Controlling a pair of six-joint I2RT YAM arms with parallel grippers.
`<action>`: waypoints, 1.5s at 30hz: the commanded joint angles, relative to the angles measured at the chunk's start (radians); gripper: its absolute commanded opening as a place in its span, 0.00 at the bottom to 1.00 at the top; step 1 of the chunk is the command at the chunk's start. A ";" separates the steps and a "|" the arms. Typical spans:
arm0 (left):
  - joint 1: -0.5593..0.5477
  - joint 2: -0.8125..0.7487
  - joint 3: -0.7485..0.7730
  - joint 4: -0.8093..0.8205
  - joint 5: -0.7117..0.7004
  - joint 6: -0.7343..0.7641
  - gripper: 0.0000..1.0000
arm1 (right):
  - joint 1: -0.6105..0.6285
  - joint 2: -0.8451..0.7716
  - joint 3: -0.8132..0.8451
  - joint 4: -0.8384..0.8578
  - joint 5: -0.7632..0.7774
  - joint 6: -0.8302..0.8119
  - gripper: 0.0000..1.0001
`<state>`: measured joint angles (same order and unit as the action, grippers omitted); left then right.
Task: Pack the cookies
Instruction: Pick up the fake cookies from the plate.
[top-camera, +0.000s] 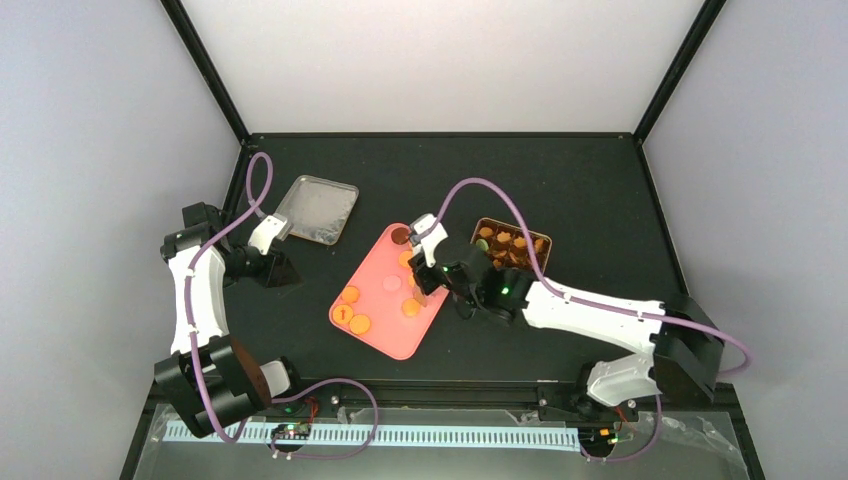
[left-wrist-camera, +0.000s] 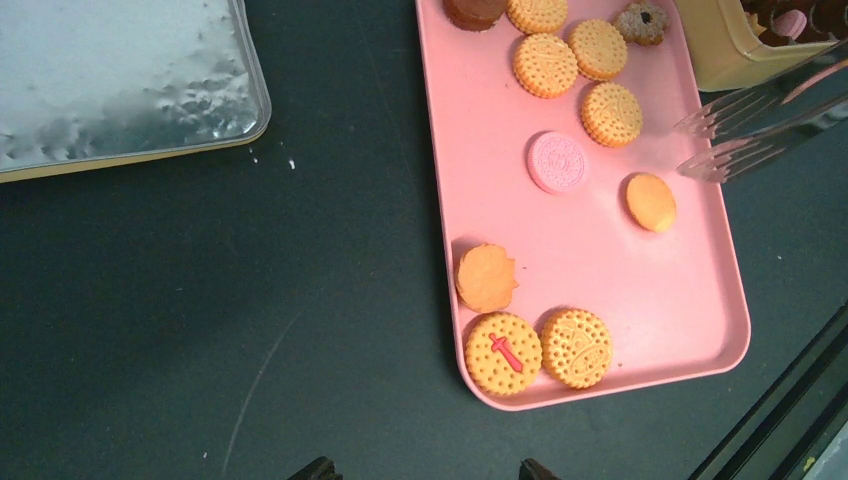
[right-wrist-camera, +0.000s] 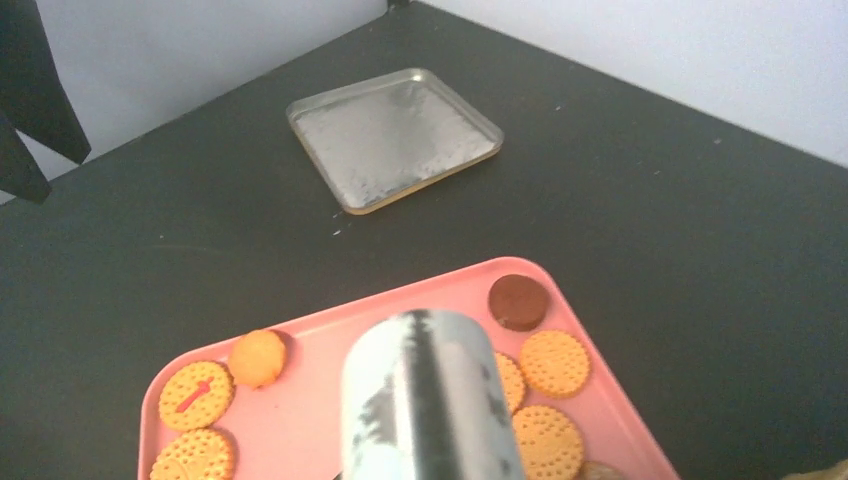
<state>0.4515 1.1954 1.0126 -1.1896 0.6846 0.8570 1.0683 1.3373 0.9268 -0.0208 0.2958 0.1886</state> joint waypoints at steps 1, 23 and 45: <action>0.009 -0.009 0.015 -0.017 0.017 0.013 0.49 | 0.031 0.056 0.055 0.094 0.001 0.022 0.29; 0.009 -0.009 0.026 -0.017 0.020 0.011 0.50 | 0.047 0.132 -0.008 0.138 -0.033 0.064 0.39; 0.009 -0.008 0.007 -0.008 0.015 0.013 0.50 | 0.057 0.031 -0.002 0.125 -0.013 0.049 0.37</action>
<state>0.4515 1.1954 1.0126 -1.1893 0.6842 0.8570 1.1191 1.3735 0.9073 0.0822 0.2703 0.2409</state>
